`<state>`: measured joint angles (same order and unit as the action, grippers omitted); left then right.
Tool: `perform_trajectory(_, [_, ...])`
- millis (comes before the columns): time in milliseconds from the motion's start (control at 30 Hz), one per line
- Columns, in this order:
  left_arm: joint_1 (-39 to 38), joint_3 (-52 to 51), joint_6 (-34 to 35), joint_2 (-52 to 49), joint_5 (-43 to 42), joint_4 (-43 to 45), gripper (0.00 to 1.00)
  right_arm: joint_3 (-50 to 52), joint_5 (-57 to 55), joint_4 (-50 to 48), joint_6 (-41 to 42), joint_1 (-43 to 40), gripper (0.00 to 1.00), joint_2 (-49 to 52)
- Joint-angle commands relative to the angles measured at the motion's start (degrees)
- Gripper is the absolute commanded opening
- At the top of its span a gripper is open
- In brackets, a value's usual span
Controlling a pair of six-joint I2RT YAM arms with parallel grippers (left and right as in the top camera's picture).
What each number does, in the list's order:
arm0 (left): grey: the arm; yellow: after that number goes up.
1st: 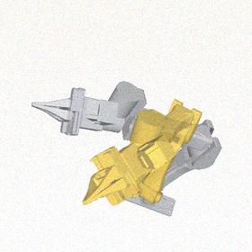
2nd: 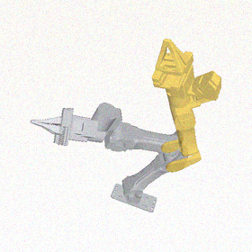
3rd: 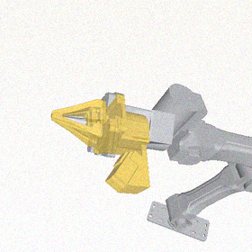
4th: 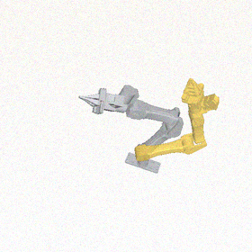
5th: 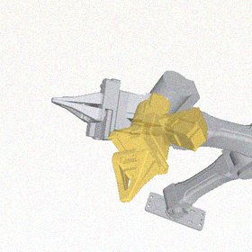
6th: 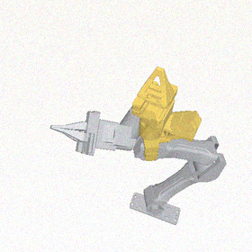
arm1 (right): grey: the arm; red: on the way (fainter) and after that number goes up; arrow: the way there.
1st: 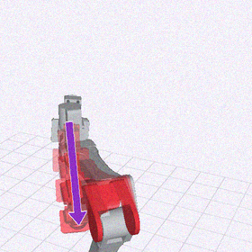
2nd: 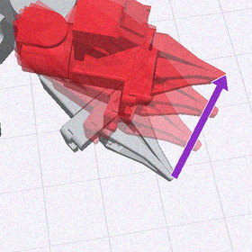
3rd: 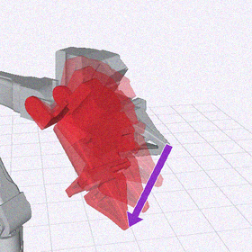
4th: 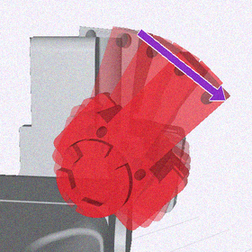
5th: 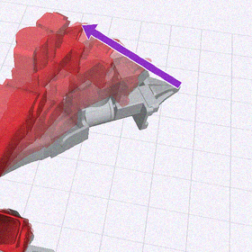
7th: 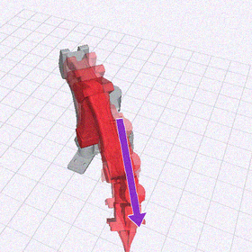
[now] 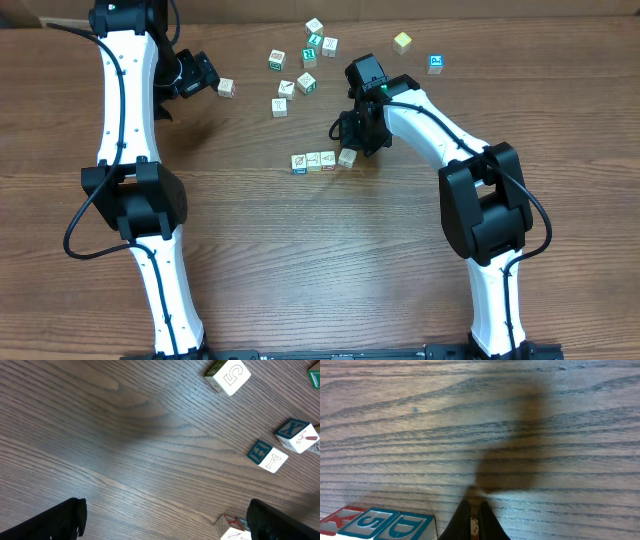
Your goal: Form a horizontal line
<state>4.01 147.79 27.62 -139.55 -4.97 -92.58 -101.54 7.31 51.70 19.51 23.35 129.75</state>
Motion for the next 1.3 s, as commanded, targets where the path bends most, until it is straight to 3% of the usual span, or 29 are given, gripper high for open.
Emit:
perform_trajectory(0, [0.0,1.1,-0.4,0.7,-0.4,0.0,1.00,0.3,0.3,-0.2,0.0,0.4,0.06,-0.9])
perform_trajectory(367, [0.0,1.1,-0.4,0.7,-0.4,0.0,0.99,0.3,-14.4,-2.3,4.9,-0.2,0.07,-0.9])
perform_trajectory(767, [0.0,1.1,-0.4,0.7,-0.4,0.0,1.00,0.3,-3.9,9.4,9.0,-0.9,0.07,-0.9])
perform_trajectory(1267, [0.0,1.1,-0.4,0.7,-0.4,0.0,0.99,0.3,-0.3,6.0,9.0,-0.8,0.07,-0.9])
